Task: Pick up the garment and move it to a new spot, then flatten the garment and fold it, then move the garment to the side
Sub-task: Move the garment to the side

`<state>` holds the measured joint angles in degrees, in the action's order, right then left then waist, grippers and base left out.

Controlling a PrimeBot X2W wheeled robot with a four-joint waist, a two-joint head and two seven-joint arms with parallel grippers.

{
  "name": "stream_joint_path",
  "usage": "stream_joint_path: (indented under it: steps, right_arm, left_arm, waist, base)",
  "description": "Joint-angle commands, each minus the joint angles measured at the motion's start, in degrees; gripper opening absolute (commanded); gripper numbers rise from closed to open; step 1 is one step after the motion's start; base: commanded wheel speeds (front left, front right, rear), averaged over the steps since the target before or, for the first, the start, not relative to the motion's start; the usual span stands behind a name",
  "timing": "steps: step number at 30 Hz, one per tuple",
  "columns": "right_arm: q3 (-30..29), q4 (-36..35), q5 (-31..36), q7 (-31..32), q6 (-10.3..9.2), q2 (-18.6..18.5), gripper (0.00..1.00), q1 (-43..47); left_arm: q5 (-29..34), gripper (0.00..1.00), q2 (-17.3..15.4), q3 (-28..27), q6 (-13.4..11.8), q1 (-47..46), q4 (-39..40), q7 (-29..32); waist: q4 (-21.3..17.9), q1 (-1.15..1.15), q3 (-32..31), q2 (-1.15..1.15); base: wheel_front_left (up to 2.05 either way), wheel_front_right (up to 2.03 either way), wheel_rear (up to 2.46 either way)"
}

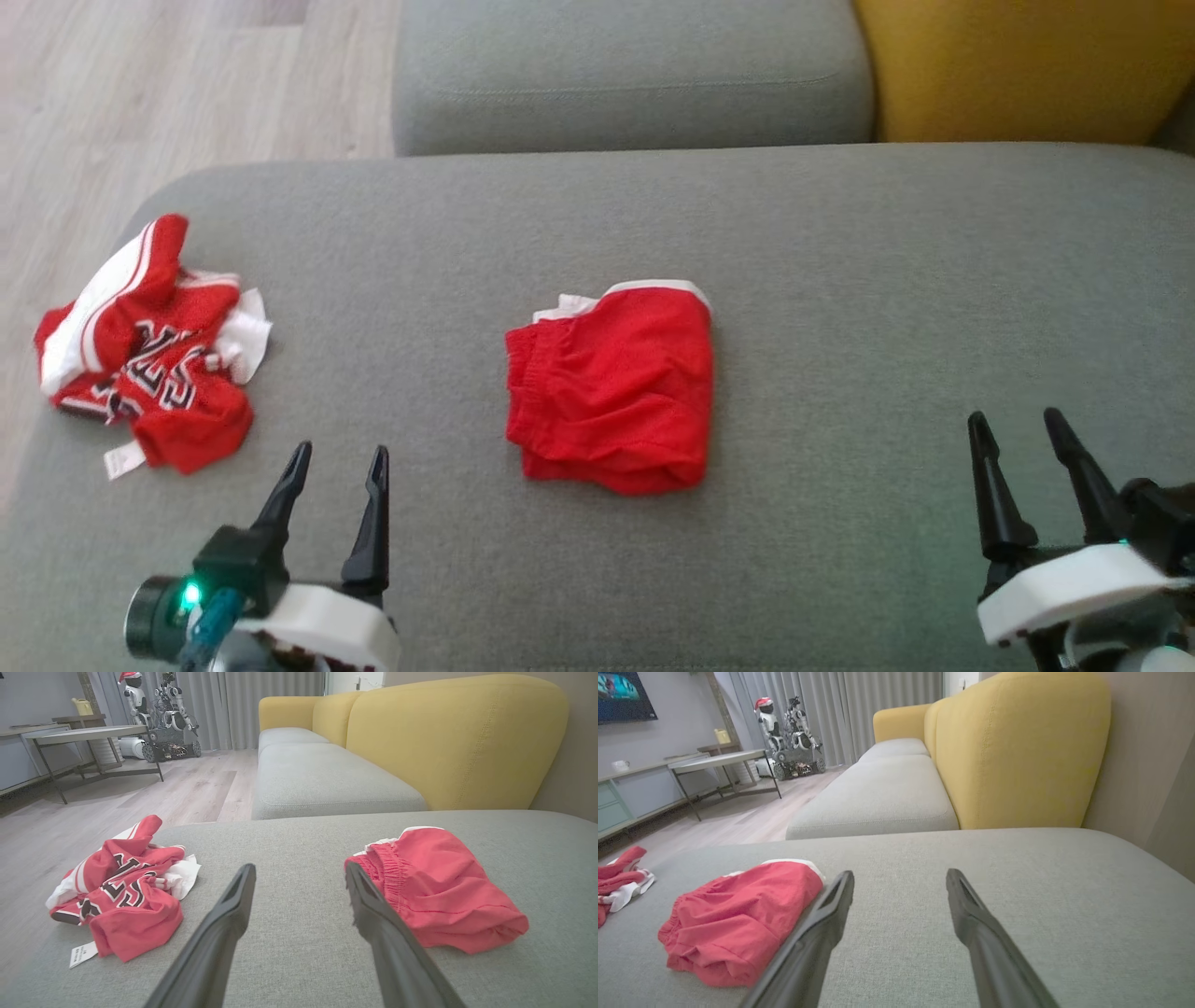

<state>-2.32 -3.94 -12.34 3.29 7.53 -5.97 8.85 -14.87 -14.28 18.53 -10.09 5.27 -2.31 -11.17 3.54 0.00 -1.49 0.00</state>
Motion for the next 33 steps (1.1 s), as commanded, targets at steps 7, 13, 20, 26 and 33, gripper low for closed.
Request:
stream_joint_path:
  steps: [7, 13, 20, 26, 33]
  right_arm:
    - [4.37, 3.54, -1.12, 0.26, -0.04, -0.48, 1.0, -8.54]
    - [10.6, 13.39, -2.69, 1.63, -0.04, 0.02, 1.0, -16.59]
    - [14.68, 25.33, -4.81, 6.22, -0.04, 0.12, 1.0, -23.96]
    - [18.35, 30.64, -7.17, 8.76, -0.04, -0.54, 1.0, -28.19]
    - [20.32, 32.91, -8.46, 7.95, -0.04, -2.1, 0.0, -30.92]
  left_arm:
    - [0.24, 1.0, -0.57, -0.67, 1.27, -8.45, 2.07, -0.94]
    - [0.36, 1.0, 0.98, 0.41, 2.49, -12.93, 0.52, -2.23]
    - [0.48, 1.0, 2.98, 0.92, 3.3, -16.68, -1.8, -3.38]
    - [0.68, 1.0, 3.54, 0.09, 3.6, -18.06, -2.98, -3.74]
    - [1.31, 1.0, 3.85, -1.31, 3.7, -18.46, -2.37, -3.81]
  waist:
    - [5.13, 0.0, 5.36, 0.0]
    - [9.07, 0.0, 9.99, 0.0]
    - [11.94, 0.0, 13.21, 0.0]
    - [11.98, 0.0, 14.33, 0.0]
    - [9.65, 0.0, 14.7, 0.0]
  base:
    - [0.0, 0.0, 0.0]
    - [0.0, 0.0, 0.0]
    - [0.0, 0.0, 0.0]
    - [0.0, 0.0, 0.0]
    - [0.0, 0.0, 0.0]
